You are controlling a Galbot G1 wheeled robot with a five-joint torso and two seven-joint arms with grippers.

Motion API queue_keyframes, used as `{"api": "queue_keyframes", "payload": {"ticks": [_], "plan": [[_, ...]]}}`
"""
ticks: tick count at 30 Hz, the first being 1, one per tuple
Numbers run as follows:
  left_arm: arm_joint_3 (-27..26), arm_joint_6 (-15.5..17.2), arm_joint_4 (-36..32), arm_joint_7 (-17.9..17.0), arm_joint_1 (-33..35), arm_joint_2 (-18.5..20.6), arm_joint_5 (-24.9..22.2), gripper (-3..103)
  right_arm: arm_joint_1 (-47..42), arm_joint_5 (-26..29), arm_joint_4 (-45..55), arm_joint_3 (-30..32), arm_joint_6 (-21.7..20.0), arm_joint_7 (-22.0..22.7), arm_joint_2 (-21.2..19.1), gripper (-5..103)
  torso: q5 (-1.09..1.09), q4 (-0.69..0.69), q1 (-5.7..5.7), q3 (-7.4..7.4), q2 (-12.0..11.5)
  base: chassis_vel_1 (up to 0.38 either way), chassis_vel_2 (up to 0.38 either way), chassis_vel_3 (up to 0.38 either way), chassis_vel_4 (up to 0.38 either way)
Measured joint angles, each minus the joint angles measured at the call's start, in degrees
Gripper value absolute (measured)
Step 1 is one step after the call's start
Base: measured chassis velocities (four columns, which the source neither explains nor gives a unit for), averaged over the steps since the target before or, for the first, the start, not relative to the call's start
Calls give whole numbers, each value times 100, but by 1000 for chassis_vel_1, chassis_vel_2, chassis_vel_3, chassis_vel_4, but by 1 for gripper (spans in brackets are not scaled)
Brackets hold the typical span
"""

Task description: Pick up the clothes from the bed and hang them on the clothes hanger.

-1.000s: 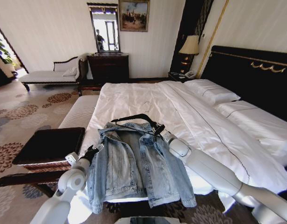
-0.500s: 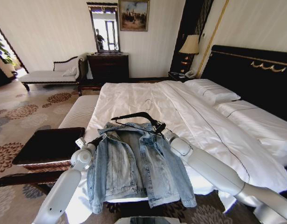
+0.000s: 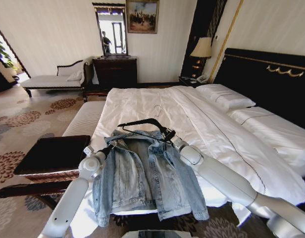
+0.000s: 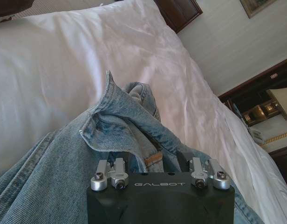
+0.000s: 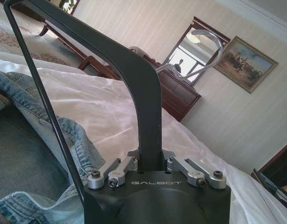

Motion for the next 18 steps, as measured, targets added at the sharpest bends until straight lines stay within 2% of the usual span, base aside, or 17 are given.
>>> {"api": "queue_keyframes", "payload": {"ticks": [2, 6, 8, 12, 15, 17, 18], "plan": [[10, 2, 71, -18, -62, -30, -17, 55, 0, 17, 4, 1, -3, 4, -14, 22, 0, -1, 0, 0, 0, 0, 0, 0, 0], [37, 39, 220, -139, -158, -114, -62, 34, -22, 47, 34, 31, -6, 13, -59, 22, 1, -1, 0, 0, 0, 0, 0, 0, 0], [44, 53, 251, -160, -167, -129, -62, 34, -22, 51, 38, 38, -6, 13, -62, 22, 0, -1, 0, 0, 0, 0, 0, 0, 0], [59, 73, 454, -211, -304, -198, -54, 14, -3, 102, 64, 40, -7, 21, -73, 22, 0, 0, -1, 0, 0, 0, 0, 0, 0], [59, 73, 544, -249, -366, -240, -35, 11, 2, 108, 77, 37, -11, 24, -86, 22, 0, 0, -1, 0, 0, 0, 0, 0, 0], [60, 66, 617, -256, -394, -276, 17, 2, 5, 75, 81, 31, -10, 21, -140, 22, 0, 0, 0, 0, 0, 0, 0, 0, 0], [60, 66, 617, -256, -394, -276, 17, 2, 5, 75, 81, 31, -10, 21, -140, 22, 0, 0, 0, 0, 0, 0, 0, 0, 0]]}}
